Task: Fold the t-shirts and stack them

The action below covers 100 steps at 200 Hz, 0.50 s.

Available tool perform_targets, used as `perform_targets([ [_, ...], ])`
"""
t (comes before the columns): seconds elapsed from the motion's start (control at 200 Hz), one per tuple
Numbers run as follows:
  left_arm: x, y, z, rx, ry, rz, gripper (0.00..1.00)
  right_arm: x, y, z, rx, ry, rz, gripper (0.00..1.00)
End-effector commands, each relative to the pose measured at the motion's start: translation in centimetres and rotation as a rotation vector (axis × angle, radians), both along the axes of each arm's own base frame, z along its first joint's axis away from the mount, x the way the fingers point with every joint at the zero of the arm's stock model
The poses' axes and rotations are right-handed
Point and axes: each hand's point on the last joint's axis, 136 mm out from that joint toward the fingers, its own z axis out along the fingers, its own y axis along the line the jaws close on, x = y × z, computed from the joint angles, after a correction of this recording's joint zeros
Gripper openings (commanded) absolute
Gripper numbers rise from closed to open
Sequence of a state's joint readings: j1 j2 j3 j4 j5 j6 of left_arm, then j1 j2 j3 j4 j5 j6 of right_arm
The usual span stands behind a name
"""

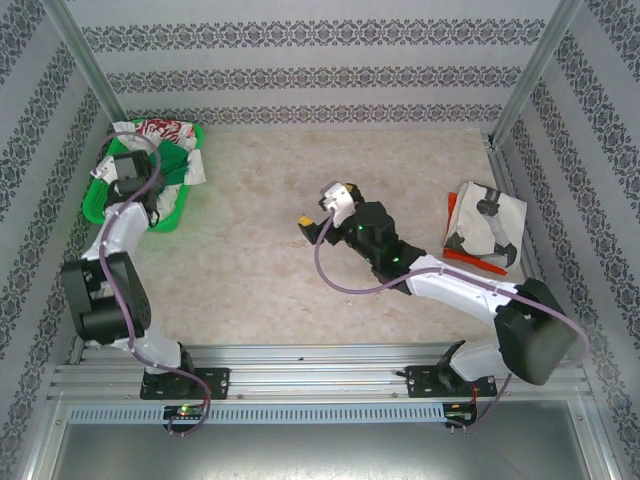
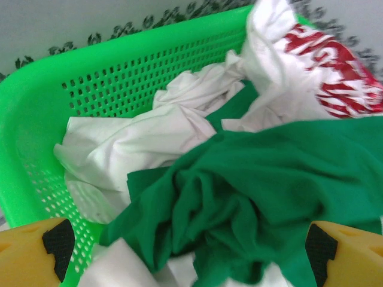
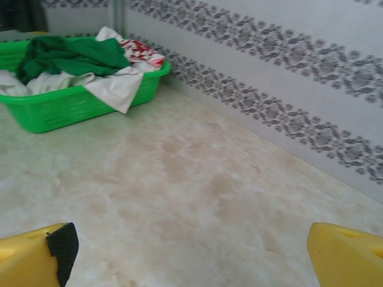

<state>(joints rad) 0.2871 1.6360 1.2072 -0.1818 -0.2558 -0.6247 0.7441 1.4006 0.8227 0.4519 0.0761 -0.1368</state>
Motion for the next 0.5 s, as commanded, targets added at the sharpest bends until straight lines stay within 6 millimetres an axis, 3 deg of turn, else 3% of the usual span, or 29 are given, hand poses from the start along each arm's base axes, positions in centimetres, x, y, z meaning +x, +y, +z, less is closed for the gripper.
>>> perform_targets([
  [0.0,0.7,0.0,-0.8,-0.101,0.062,0.014,1.0,-0.4,2.4,0.3,-0.01,-0.01,0.063,0.98],
  [0.13,3.8,0.1,-0.9,-0.14,0.066,-0.03,1.0,-1.0,4.5,-0.7,-0.022,0.015,0.112,0.98],
  [0.3,6.0,0.0,-1.5,-0.203,0.087,-0.037,0.99,-1.0,5.0,-1.5,-0.002,0.044,0.119,0.98],
  [0.495,7.5,-0.8,-2.9,-0.288,0.082,-0.049,0.79,-0.8,4.6,-1.9,-0.042,0.032,0.099,0.98],
])
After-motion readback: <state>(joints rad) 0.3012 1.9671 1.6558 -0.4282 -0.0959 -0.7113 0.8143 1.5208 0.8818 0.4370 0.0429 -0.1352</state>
